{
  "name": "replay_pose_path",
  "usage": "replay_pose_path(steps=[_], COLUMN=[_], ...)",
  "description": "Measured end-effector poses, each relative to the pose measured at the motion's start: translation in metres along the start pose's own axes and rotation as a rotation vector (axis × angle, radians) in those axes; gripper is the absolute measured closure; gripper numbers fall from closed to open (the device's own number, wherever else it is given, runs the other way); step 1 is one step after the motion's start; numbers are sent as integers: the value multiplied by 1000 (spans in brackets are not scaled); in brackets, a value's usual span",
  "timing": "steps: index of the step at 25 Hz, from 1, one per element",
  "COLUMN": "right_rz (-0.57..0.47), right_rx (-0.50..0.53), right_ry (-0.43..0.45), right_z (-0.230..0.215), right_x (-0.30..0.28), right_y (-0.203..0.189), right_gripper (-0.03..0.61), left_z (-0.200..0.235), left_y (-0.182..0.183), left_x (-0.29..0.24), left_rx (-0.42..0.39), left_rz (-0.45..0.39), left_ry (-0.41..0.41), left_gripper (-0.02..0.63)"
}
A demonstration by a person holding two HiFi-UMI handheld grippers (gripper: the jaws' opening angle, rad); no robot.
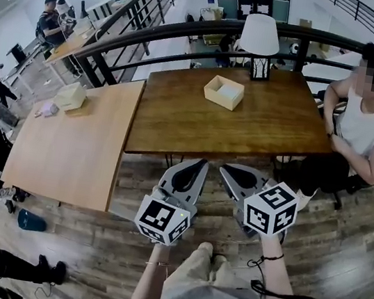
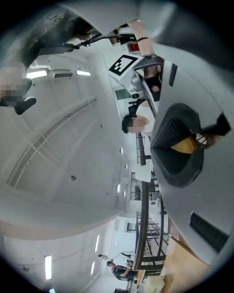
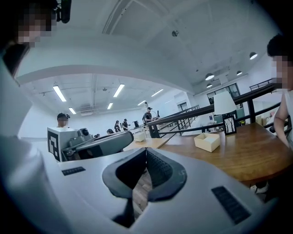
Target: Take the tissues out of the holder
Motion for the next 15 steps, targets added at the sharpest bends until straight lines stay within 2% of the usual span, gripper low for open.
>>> replay_pose_path(steps=[4, 7, 15], right_rz=[5, 6, 16], right_rx=[-2, -8, -2], right_ry=[7, 8, -2], right_z=[-6, -10, -34], right_x=[-1, -9, -56], right_y=[2, 5, 24], right_gripper=[566, 566, 566], left_z=[2, 9, 48], left_y=[2, -3, -31], left_x=[-5, -10, -37], left_rx=[13, -8, 40], left_rz=[-77, -48, -27], left_ry=[8, 2, -4], left_gripper=[609, 609, 609])
Point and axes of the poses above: the fingertips, and each gripper's own axes: x backward along the fingers, z to its left, y out of its top, the point moved 10 cm from there along x, backward along the fingers, and after that the axes turned 13 degrees about -x, right-handed, at the moved point
